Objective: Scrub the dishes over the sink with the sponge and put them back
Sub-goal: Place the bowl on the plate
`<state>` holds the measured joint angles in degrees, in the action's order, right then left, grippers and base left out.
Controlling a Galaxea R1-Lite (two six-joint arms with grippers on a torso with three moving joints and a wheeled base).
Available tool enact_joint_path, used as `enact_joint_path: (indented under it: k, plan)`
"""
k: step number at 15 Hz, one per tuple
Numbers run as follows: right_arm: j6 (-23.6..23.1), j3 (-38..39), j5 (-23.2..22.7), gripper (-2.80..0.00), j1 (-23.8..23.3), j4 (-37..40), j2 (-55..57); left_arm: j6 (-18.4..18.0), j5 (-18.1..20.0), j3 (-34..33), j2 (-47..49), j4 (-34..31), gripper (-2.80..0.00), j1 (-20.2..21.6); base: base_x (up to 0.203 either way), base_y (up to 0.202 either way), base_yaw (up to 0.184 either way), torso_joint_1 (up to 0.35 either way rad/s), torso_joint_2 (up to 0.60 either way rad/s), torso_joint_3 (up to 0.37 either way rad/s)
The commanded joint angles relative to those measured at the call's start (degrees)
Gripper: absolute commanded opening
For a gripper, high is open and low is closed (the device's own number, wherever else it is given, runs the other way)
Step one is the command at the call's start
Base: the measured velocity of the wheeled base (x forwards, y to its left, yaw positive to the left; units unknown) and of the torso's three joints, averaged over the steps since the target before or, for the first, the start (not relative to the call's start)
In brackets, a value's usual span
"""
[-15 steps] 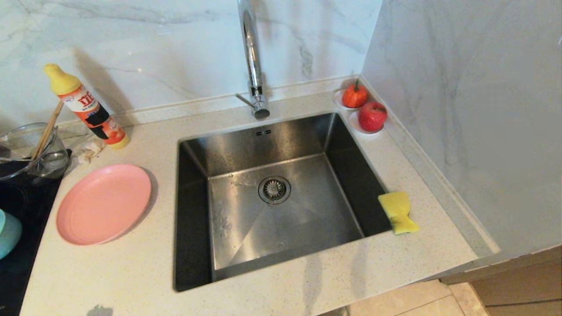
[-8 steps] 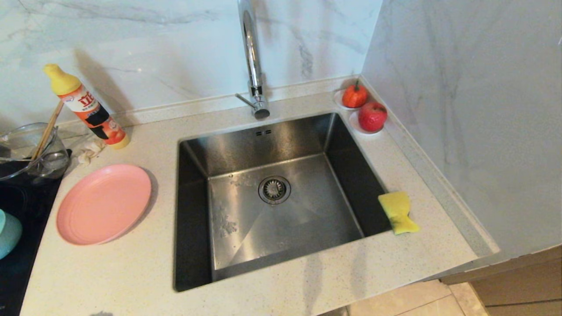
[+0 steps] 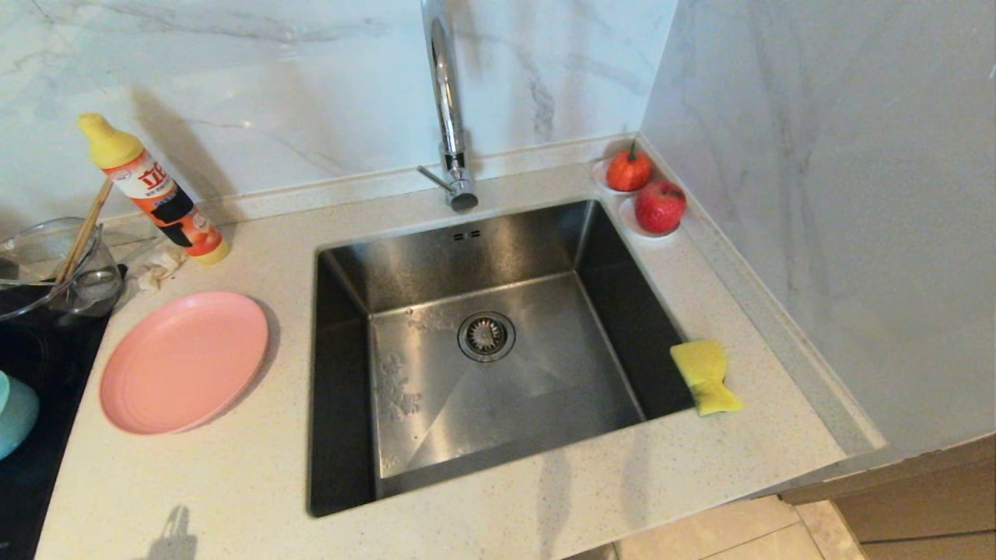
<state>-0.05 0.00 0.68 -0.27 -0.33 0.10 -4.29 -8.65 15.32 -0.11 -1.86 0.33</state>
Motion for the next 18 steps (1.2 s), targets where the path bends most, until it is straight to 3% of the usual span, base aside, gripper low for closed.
enact_joint_path:
  k: [1, 2, 4, 9, 11, 13, 15, 17, 18]
  plan:
    - [-0.04, 0.00, 0.02, -2.80, 0.00, -0.02, -0.01, -5.71, -1.14, 9.09, 1.22, -3.93, -2.80, 0.02, 0.000, 0.000, 0.000, 0.000, 0.00, 0.000]
    - [-0.04, 0.00, 0.02, -2.80, 0.00, -0.02, 0.08, -8.24, -1.77, 12.18, 3.15, -5.17, -2.80, 0.02, 0.000, 0.000, 0.000, 0.000, 0.00, 0.000]
    - [-0.04, 0.00, 0.02, -2.80, 0.00, -0.02, 0.02, -9.49, -2.87, 19.24, 9.21, -5.87, -2.80, 0.07, 0.000, 0.000, 0.000, 0.000, 0.00, 0.000]
    - [-0.04, 0.00, 0.02, -2.80, 0.00, -0.02, 0.03, -8.40, -5.52, 35.06, 31.64, -6.35, -2.80, 1.55, 0.000, 0.000, 0.000, 0.000, 0.00, 0.000]
    - [-0.04, 0.00, 0.02, -2.80, 0.00, -0.02, 0.08, -7.03, -5.42, 39.53, 41.34, -6.32, -2.80, 5.86, 0.000, 0.000, 0.000, 0.000, 0.00, 0.000]
    - [-0.04, 0.00, 0.02, -2.80, 0.00, -0.02, 0.08, -5.29, -0.87, 43.35, 50.40, -6.65, -2.80, 14.17, 0.000, 0.000, 0.000, 0.000, 0.00, 0.000]
    - [-0.04, 0.00, 0.02, -2.80, 0.00, -0.02, -0.01, -4.26, 6.87, 45.51, 58.20, -6.49, -2.80, 23.55, 0.000, 0.000, 0.000, 0.000, 0.00, 0.000]
    - [-0.04, 0.00, 0.02, -2.80, 0.00, -0.02, -0.01, -2.82, 14.60, 47.16, 64.18, -6.30, -2.80, 28.50, 0.000, 0.000, 0.000, 0.000, 0.00, 0.000]
    - [-0.04, 0.00, 0.02, -2.80, 0.00, -0.02, 0.07, -2.43, 16.39, 47.56, 66.57, -6.20, -2.80, 30.26, 0.000, 0.000, 0.000, 0.000, 0.00, 0.000]
